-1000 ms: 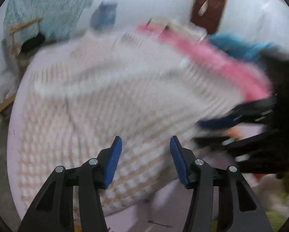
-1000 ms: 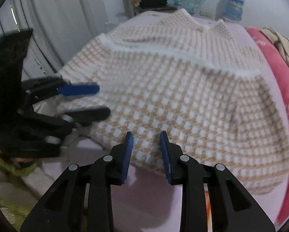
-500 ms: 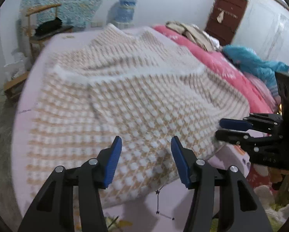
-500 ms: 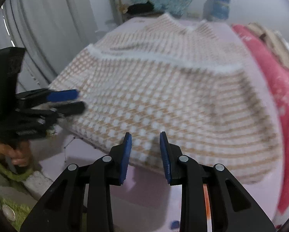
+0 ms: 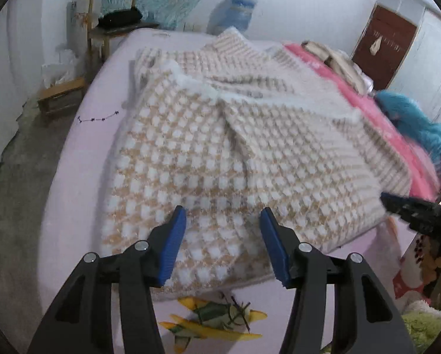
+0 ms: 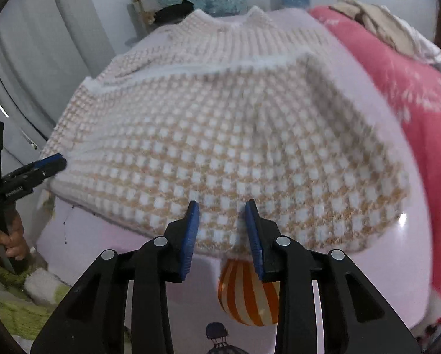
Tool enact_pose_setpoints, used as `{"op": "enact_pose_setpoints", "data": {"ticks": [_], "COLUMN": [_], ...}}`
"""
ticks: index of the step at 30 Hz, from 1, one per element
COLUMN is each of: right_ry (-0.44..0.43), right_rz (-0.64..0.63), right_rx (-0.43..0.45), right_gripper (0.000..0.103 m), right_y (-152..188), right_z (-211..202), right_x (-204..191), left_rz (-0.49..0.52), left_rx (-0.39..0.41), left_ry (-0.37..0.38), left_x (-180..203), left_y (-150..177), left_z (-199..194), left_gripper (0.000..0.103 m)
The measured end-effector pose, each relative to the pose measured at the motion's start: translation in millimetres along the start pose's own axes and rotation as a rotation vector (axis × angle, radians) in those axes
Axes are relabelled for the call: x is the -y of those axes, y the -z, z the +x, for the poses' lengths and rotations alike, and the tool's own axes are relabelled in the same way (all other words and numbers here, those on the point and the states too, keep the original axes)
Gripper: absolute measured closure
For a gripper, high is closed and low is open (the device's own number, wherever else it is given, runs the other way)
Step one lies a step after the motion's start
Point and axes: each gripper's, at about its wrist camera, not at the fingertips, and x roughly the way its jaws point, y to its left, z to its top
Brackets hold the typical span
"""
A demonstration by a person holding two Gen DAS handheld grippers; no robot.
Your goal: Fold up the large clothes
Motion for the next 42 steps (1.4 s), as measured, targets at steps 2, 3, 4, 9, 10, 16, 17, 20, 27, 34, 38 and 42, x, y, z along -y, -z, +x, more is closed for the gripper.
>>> {"op": "enact_pose_setpoints", "data": {"ticks": [2,3,4,9,10,16,17,20,27,34,38,42], "right_ry": [0.025,0.034,0.046,0.127,0.092,0.119,0.119,0.110,0.091,-0.003,-0.021,0.001], "right_rz": [-0.028,-0.031,-0.028,0.078,0.123,0.065,0.065,0.085,0.133,0.113,0.074,0.028], "right_rx": [-0.010,-0.004,0.009,0.052,0.028,0.048,0.062,0.075,0.041,0.096,0.084,0.081], "right_gripper": [0.074,0.074,0.074,0.071,0.071,0.049,0.049,0.048,0.048,0.038,0.033,0.025], "right_y": [-4.0,-6.9,-7.8,-8.2,-4.9,-14.3,-16.6,-18.3,-27.6,-57.2,-71.8,-88.4], "right_z": [-2.3,-7.3,-11.7,-16.3,-5.8,-11.6,-14.3,-17.5,-13.6,-17.1,-2.5,13.0], "right_x": [-6.2,-7.0,-6.3,24.5,34.9,19.0,17.9,28.0,39.9,28.2,7.0,-4.6], "left_rz": [0.030,0.027,0.015,-0.060,-0.075,-0.059,-0.065,-0.087,-0.077,-0.038,0.001,0.023], "left_rx": [-0.016,-0.007,0.019,0.011,0.022,0.050,0.057,0.016,0.019,0.067,0.060,0.035], "left_ry": [-0.025,-0.020,-0.015,-0.047,-0.028,-0.028,-0.029,-0.040,-0.050,-0.039,-0.062,-0.087], "left_x": [6.6,7.4,4.6,-21.0,-25.7,-22.4,-23.7,-32.6,-29.4,-16.3,0.3,12.2], "left_y": [-5.0,-7.4,-9.6,-8.1,-5.9,-15.0,-16.7,-18.0,-25.6,-58.6,-78.2,-89.9], "left_z": [1.1,-2.8,-9.9,-5.3,-3.3,-15.5,-16.3,-4.1,-7.3,-6.5,9.4,29.7], "left_gripper": [0.051,0.051,0.051,0.051,0.051,0.051,0.050,0.050,0.050,0.049,0.047,0.040]}}
